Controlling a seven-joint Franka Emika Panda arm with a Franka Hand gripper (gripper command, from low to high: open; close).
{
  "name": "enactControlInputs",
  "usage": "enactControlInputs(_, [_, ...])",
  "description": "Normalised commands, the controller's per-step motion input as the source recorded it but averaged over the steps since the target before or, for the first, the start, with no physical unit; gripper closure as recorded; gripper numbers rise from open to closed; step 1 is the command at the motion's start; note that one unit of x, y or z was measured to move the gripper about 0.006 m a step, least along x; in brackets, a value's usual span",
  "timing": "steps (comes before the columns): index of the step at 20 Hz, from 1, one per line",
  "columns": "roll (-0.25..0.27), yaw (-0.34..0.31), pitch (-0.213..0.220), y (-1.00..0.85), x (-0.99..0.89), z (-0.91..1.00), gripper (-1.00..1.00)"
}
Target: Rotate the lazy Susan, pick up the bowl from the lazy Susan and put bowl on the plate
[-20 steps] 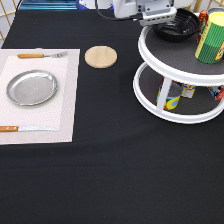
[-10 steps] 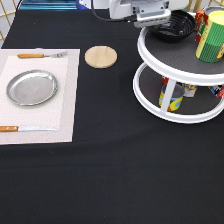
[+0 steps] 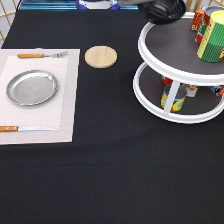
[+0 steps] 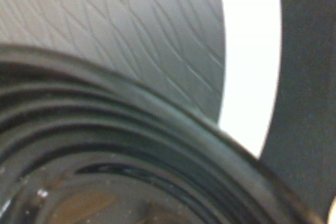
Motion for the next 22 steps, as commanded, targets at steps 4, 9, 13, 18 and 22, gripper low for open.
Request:
enactControlInputs(4, [0.129,0.000,-0.003,-0.93,0.16,0.05,1.00])
enactControlInputs(9, [0.025,-0.006,-0.050,-0.98,0.28,-0.19,1.00])
enactControlInputs(13, [0.000,-0.030,-0.074,-0.93,0.26,-0.27,1.00])
enactControlInputs(18, [0.000,-0.129,-0.125,-0.68,0.14,-0.43,1.00])
enactControlInputs(22, [0.000,-0.254,-0.139,-0.35,0.01,-0.48,1.00])
